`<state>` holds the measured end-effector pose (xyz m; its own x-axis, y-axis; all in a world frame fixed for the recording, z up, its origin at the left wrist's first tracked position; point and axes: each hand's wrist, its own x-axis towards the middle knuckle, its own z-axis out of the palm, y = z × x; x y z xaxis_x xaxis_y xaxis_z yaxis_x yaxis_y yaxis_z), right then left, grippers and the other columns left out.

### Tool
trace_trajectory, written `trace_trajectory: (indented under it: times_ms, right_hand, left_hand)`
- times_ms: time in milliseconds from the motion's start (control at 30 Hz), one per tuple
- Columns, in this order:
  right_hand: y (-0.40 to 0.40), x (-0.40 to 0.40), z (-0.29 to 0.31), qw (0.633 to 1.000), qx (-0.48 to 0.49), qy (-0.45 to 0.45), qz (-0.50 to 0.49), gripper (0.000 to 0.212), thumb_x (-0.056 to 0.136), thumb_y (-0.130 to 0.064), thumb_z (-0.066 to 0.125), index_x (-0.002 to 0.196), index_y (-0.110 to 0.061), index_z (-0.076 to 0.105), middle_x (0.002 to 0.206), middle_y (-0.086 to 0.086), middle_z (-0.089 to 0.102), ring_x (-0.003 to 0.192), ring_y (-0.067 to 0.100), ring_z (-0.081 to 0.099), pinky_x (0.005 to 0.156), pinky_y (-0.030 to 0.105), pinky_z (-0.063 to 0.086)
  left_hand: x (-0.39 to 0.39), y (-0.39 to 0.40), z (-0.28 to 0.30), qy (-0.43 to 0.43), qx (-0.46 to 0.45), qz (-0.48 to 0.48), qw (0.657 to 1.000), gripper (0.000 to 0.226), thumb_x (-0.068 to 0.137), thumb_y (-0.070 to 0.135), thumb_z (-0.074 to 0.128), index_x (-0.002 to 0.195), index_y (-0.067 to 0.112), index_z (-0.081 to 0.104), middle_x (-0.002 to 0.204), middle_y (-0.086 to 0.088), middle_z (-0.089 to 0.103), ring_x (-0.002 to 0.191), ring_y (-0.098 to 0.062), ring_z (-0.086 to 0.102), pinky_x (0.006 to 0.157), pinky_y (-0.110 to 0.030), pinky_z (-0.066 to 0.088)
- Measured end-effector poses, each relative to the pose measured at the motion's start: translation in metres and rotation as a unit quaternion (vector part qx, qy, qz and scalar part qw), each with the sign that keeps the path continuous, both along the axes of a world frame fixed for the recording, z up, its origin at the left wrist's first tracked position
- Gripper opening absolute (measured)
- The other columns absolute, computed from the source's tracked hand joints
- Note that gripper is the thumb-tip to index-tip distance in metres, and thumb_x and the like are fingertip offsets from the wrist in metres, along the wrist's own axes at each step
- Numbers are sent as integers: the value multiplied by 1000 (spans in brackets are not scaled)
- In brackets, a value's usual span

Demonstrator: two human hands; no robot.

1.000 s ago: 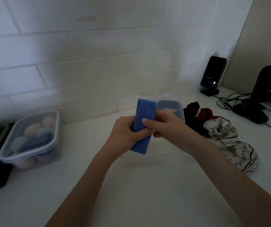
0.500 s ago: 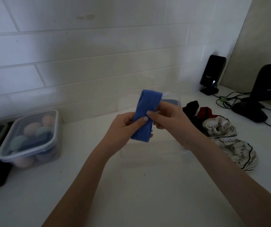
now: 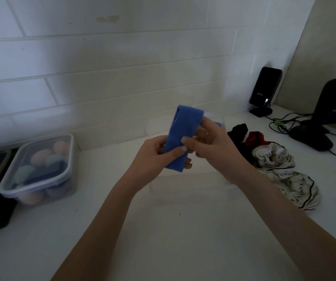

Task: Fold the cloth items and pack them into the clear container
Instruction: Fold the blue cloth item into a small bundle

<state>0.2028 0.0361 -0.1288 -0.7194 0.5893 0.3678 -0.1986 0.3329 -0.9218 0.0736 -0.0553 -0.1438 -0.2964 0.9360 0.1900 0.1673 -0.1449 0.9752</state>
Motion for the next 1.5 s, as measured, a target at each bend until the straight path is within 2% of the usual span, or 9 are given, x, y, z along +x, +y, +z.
trace_trajectory:
  times_ms: [233,533,667,900,1000,1133,1233,1333,1500]
  right_hand:
    - [4,-4,-12,981,183,17,-66,40,87,1,58,110,-30,65,91,-32,67,85,1,65,71,30,57]
    - [12,-2,-10,974,224,-7,-13,42,78,12,59,102,-21,69,110,-5,62,107,4,56,86,18,48]
    - [11,-1,-10,964,265,-25,-4,39,77,9,59,104,-18,69,111,0,59,93,-6,55,80,9,43]
    - [16,-3,-16,944,325,-43,-34,39,80,0,65,107,-30,67,112,-12,54,67,14,48,74,18,45]
    - [16,-3,-18,933,349,-61,-60,40,82,0,62,108,-30,68,111,-12,52,71,12,49,72,18,44]
    - [6,-2,-8,983,173,-54,-31,46,84,12,46,105,-23,68,110,-7,56,93,4,59,70,24,55]
    - [5,3,4,1000,18,-11,11,38,85,11,44,89,-14,73,89,-10,71,84,4,64,71,18,53]
    - [3,3,7,999,9,-35,13,13,89,-3,56,91,-14,62,68,-5,71,66,10,65,60,23,52]
    - [2,-3,4,988,122,-87,-23,12,90,-10,57,99,-13,65,85,-6,67,77,-1,62,69,20,53]
  left_hand:
    - [2,2,-2,-58,-11,-3,998,27,95,31,38,90,25,64,75,4,76,70,-19,73,61,-27,58]
    - [-4,2,-1,-104,-9,-7,995,28,99,16,38,97,16,66,80,-2,76,74,-23,73,64,-30,60]
    - [-5,3,-2,-143,-22,-20,989,27,99,11,36,99,16,62,80,-1,76,75,-22,73,65,-30,60]
    - [-7,6,-8,-192,-78,-24,978,36,98,8,33,128,-9,41,103,-15,57,68,-18,65,64,-23,57]
    - [-8,8,0,-242,-70,-26,967,49,94,41,34,122,3,50,111,-14,65,88,-21,69,78,-34,59]
    - [-9,-2,1,-121,-27,-76,989,39,82,23,57,121,16,54,111,-3,70,101,-22,68,82,-31,57]
    - [-8,-3,1,-89,-13,-63,994,47,83,2,62,126,18,50,105,-1,72,98,-23,70,80,-30,57]
    - [-8,-4,1,-14,-11,-47,999,54,81,-3,65,125,19,44,97,-7,74,91,-24,71,76,-29,57]
    - [-2,-1,-2,46,7,-21,999,54,73,-2,74,112,25,47,81,-1,75,80,-21,72,69,-28,57]
